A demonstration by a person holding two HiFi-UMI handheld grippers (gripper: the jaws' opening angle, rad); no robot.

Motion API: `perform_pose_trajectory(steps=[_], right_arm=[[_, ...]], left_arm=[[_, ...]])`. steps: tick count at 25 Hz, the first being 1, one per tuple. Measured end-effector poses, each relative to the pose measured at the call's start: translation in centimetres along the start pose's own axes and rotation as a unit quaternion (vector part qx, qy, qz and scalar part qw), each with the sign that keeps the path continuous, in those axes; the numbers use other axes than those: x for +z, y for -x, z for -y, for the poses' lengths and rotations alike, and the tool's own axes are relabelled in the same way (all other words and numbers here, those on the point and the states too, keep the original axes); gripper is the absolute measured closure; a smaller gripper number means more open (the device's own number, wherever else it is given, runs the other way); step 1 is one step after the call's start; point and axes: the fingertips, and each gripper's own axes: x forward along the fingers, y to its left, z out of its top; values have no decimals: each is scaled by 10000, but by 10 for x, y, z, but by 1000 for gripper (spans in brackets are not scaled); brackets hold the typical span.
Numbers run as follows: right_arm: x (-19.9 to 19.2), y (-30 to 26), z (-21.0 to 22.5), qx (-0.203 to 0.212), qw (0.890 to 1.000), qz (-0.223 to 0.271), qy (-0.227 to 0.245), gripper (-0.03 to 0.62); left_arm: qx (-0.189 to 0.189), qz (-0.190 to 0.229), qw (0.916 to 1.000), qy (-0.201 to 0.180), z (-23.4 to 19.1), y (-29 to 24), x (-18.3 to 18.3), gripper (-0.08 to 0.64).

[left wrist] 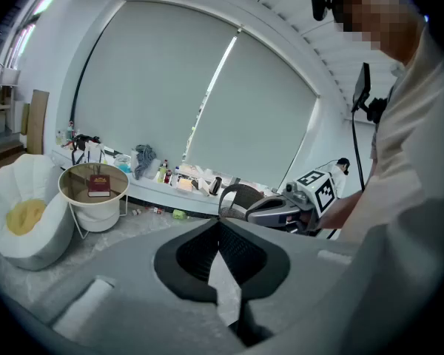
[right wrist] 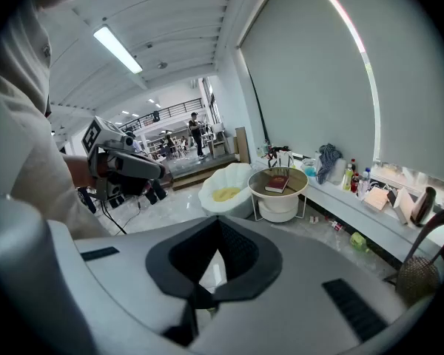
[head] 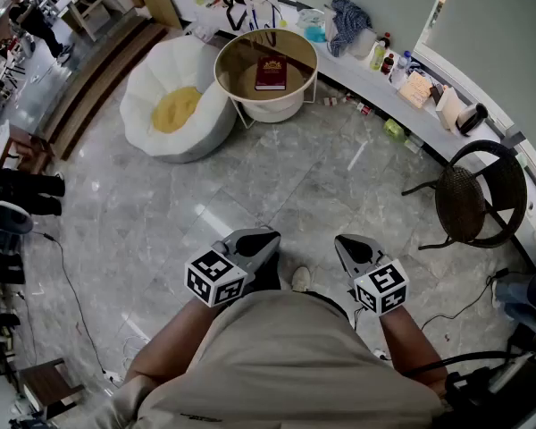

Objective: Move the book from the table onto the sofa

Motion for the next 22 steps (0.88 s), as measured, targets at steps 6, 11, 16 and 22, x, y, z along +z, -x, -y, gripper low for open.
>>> perform_pose_trajectory(steps=[6, 11, 16, 22], right_arm=[[25, -54, 34, -50, 10000, -16, -26, 581], [49, -112, 63, -136, 9995, -231, -137, 581], [94, -191, 93, -239, 9984, -381, -356, 580], [145, -284, 130, -508, 9972, -450, -298, 509]], left_arm=[[54, 89, 9999, 90, -67, -12, 22, 552], [-19, 206, 9993, 319, -136, -25, 38, 552], [-375, 266, 9983, 344, -220, -36, 71, 551], [-525, 100, 9967, 607, -325, -49, 92, 451]])
